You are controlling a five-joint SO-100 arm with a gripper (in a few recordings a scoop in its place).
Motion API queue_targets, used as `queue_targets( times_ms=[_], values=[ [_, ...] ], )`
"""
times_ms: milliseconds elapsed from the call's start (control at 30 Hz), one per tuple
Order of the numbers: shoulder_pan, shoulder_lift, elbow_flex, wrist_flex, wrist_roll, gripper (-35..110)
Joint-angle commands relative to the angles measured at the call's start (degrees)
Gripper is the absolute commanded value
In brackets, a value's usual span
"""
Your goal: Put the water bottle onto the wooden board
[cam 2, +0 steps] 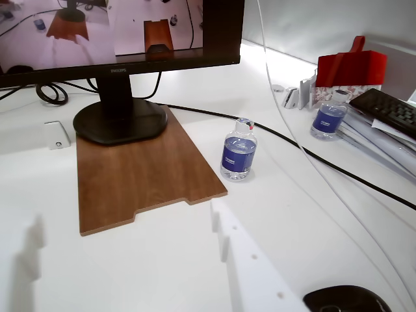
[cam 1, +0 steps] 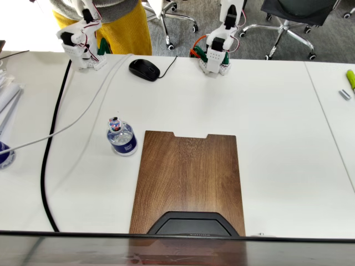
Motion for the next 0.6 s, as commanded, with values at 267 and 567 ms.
queue_targets(
  times_ms=[267, 567],
  values=[
    [5.0, 0.4, 3.6, 1.4, -2.2, 88],
    [4.1, -2.6, 7.6, -15.4, 4.4, 88]
  ],
)
